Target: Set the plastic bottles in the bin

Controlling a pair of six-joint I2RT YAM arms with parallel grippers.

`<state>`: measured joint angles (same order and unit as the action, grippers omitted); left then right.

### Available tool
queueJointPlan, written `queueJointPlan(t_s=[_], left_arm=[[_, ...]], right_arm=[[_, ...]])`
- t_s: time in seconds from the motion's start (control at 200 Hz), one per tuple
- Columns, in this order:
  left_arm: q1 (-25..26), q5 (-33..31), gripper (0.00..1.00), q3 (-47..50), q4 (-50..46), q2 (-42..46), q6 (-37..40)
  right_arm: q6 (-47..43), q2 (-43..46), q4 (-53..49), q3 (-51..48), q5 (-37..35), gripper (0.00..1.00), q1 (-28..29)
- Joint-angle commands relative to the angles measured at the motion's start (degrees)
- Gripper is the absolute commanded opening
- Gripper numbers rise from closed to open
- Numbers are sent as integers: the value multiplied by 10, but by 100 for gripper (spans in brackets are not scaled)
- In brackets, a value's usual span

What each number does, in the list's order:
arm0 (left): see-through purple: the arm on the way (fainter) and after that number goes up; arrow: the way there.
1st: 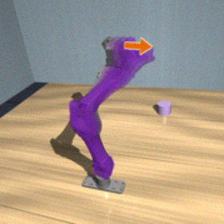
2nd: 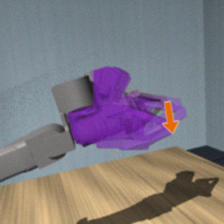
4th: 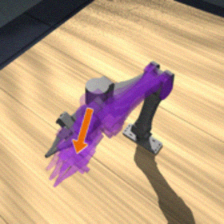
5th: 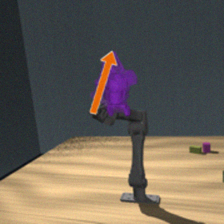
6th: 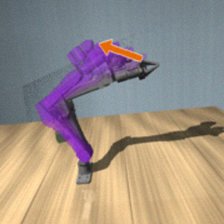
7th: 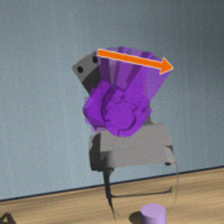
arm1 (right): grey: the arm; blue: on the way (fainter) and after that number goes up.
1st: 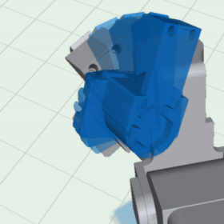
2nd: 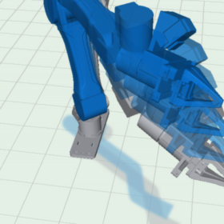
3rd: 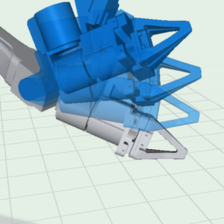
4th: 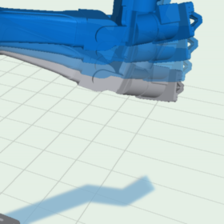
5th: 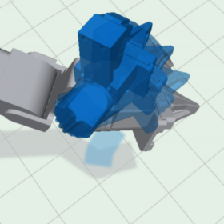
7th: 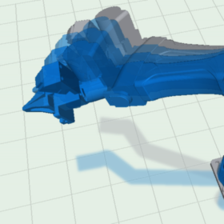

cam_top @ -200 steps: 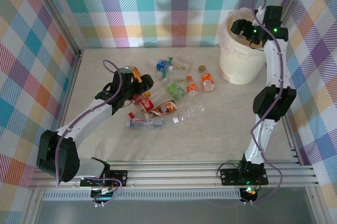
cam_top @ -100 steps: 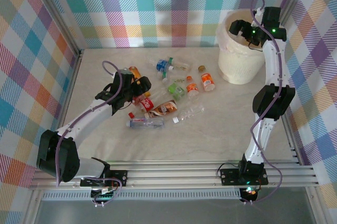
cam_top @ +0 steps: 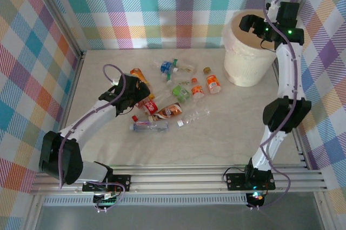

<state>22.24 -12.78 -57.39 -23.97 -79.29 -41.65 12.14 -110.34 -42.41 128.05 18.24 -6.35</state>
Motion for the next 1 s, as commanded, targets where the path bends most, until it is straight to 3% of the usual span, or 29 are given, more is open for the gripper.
queueJointPlan(t_s=[0.0,0.24,0.38,0.605,1.0], left_arm=[[-14,-21,100,-18,-38,-12,-30],[-44,23,99,-42,-30,-80,-35],[-51,37,96,-74,-31,-134,-23],[-61,46,90,-103,-32,-204,-16],[-89,93,83,-61,34,-226,11]], right_arm=[[-26,86,54,-74,56,100,12],[1,275,242,-366,130,100,38],[35,347,322,-487,168,100,58],[7,384,292,-528,164,100,88],[-2,398,271,-559,159,100,101]])
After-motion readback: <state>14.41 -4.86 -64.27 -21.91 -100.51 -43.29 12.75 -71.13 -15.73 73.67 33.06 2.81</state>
